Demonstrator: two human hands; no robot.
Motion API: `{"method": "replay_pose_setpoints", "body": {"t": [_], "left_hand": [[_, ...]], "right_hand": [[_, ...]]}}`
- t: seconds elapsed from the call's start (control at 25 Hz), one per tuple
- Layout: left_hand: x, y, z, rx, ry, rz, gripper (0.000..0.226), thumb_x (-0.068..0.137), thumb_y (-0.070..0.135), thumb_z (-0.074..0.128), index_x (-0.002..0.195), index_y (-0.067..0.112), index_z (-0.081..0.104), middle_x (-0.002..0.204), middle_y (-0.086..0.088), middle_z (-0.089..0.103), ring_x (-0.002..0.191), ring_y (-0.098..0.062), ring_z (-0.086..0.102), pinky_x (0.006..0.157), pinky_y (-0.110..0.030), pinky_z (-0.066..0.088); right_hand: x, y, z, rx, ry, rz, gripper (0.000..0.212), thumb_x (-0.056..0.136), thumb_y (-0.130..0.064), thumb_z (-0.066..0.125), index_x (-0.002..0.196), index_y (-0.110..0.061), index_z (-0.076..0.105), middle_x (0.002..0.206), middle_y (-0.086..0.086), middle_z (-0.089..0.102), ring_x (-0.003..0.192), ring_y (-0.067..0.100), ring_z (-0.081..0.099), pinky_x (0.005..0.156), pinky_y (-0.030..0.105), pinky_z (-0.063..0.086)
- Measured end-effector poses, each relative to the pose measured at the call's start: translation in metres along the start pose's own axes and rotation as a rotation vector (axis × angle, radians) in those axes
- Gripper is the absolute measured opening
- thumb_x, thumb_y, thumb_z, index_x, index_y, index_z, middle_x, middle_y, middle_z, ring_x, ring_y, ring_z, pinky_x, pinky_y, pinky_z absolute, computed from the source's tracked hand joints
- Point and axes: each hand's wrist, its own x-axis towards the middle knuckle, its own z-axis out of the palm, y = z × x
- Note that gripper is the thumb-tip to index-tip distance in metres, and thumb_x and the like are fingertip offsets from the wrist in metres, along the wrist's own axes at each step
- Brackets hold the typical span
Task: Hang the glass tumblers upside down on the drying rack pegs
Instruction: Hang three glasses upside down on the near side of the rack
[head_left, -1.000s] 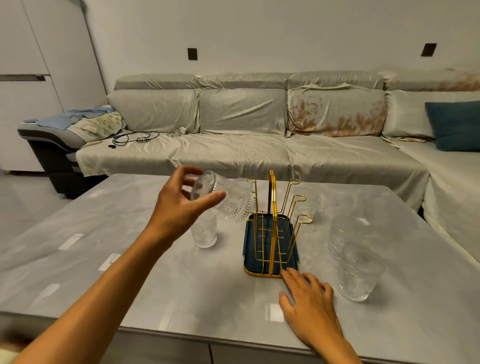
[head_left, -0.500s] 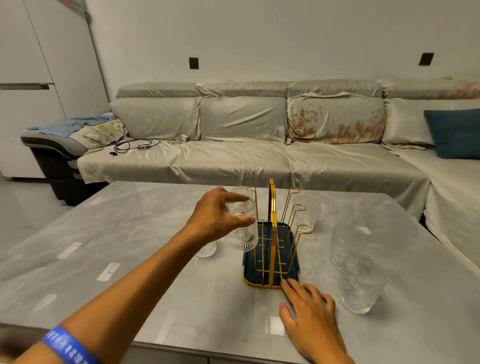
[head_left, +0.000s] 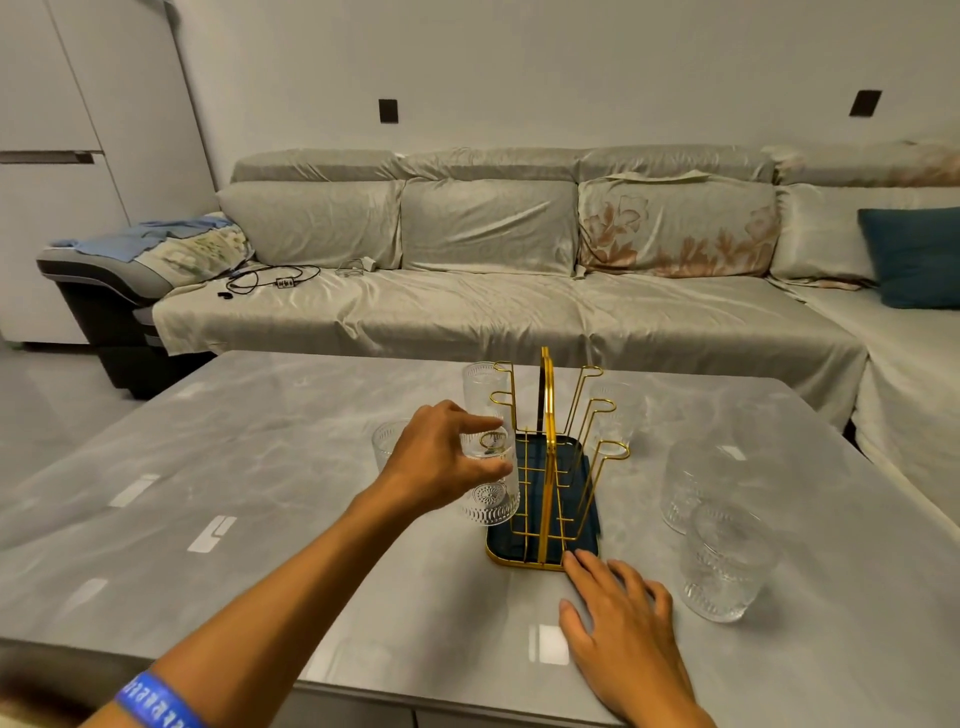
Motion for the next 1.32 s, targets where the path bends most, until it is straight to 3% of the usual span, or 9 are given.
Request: {"method": "replay_pose_setpoints", "body": {"t": [0.28, 0.44, 0.52, 0.64, 0.72, 0.84, 1.04, 1.2, 1.32], "left_hand": [[-0.007, -0.006, 0.004, 0.042, -0.006, -0.010, 0.061, 0.073, 0.054, 0.073, 0.129, 0.037, 0.057, 0.129, -0.002, 0.060, 0.114, -0.022, 0.052, 0.087, -0.042, 0.052], [-0.017, -0.011, 0.010, -0.028, 0.036, 0.094, 0.064, 0.072, 0.060, 0.070, 0.128, 0.037, 0.053, 0.139, 0.002, 0.046, 0.125, -0.017, 0.040, 0.092, -0.031, 0.040], [-0.028, -0.032, 0.010, -0.212, 0.229, 0.138, 0.058, 0.072, 0.062, 0.069, 0.121, 0.037, 0.052, 0.134, 0.006, 0.047, 0.122, -0.011, 0.045, 0.089, -0.021, 0.042], [-0.050, -0.087, 0.020, -0.425, 0.517, -0.246, 0.049, 0.077, 0.047, 0.071, 0.118, 0.034, 0.049, 0.126, 0.001, 0.052, 0.116, -0.022, 0.052, 0.083, -0.032, 0.048], [-0.055, -0.121, 0.032, -0.303, 0.325, -0.531, 0.076, 0.074, 0.037, 0.079, 0.137, 0.024, 0.039, 0.139, -0.009, 0.049, 0.126, -0.033, 0.045, 0.100, -0.048, 0.042], [-0.039, -0.142, 0.044, -0.211, 0.091, -0.562, 0.109, 0.065, 0.042, 0.085, 0.150, 0.022, 0.019, 0.149, -0.006, 0.043, 0.136, -0.032, 0.037, 0.111, -0.055, 0.029], [-0.011, -0.145, 0.058, -0.281, 0.196, -0.548, 0.080, 0.059, 0.053, 0.084, 0.125, 0.026, 0.048, 0.126, -0.004, 0.065, 0.111, -0.029, 0.060, 0.101, -0.054, 0.039], [-0.004, -0.148, 0.066, -0.123, 0.201, -0.563, 0.079, 0.060, 0.056, 0.082, 0.124, 0.026, 0.047, 0.122, -0.003, 0.065, 0.116, -0.032, 0.054, 0.098, -0.048, 0.036], [-0.005, -0.145, 0.062, -0.248, 0.249, -0.518, 0.074, 0.056, 0.045, 0.088, 0.117, 0.021, 0.053, 0.117, -0.007, 0.068, 0.104, -0.030, 0.061, 0.092, -0.046, 0.046]], "right_hand": [[0.000, -0.001, 0.001, -0.015, -0.017, -0.001, 0.059, 0.091, -0.056, 0.019, 0.147, -0.042, 0.008, 0.158, -0.016, 0.014, 0.141, 0.012, 0.012, 0.112, 0.042, 0.006], [0.000, -0.001, -0.001, -0.022, -0.011, -0.002, 0.059, 0.091, -0.056, 0.019, 0.147, -0.041, 0.009, 0.158, -0.015, 0.015, 0.141, 0.013, 0.012, 0.112, 0.042, 0.007], [-0.001, -0.002, -0.002, -0.021, -0.007, -0.010, 0.058, 0.091, -0.055, 0.019, 0.147, -0.041, 0.011, 0.157, -0.015, 0.016, 0.141, 0.013, 0.013, 0.112, 0.042, 0.007], [-0.001, -0.002, -0.002, -0.015, -0.002, -0.015, 0.058, 0.091, -0.055, 0.020, 0.146, -0.041, 0.011, 0.157, -0.015, 0.016, 0.140, 0.012, 0.013, 0.112, 0.043, 0.007], [0.000, -0.002, -0.003, -0.019, -0.003, -0.010, 0.058, 0.091, -0.056, 0.020, 0.146, -0.042, 0.011, 0.157, -0.015, 0.015, 0.140, 0.012, 0.012, 0.113, 0.043, 0.007], [0.003, -0.003, -0.002, -0.024, -0.016, 0.004, 0.059, 0.089, -0.057, 0.021, 0.146, -0.043, 0.011, 0.157, -0.017, 0.014, 0.140, 0.011, 0.012, 0.112, 0.042, 0.008], [0.009, -0.001, 0.001, -0.048, -0.029, -0.002, 0.062, 0.086, -0.061, 0.021, 0.145, -0.046, 0.011, 0.157, -0.019, 0.012, 0.140, 0.010, 0.011, 0.111, 0.041, 0.009], [0.009, 0.000, 0.003, -0.053, -0.032, 0.002, 0.063, 0.084, -0.062, 0.019, 0.145, -0.046, 0.012, 0.157, -0.019, 0.012, 0.140, 0.010, 0.011, 0.110, 0.041, 0.009], [0.010, -0.002, 0.000, -0.064, -0.051, 0.003, 0.063, 0.085, -0.062, 0.021, 0.145, -0.046, 0.010, 0.157, -0.019, 0.009, 0.141, 0.010, 0.009, 0.111, 0.042, 0.009]]}}
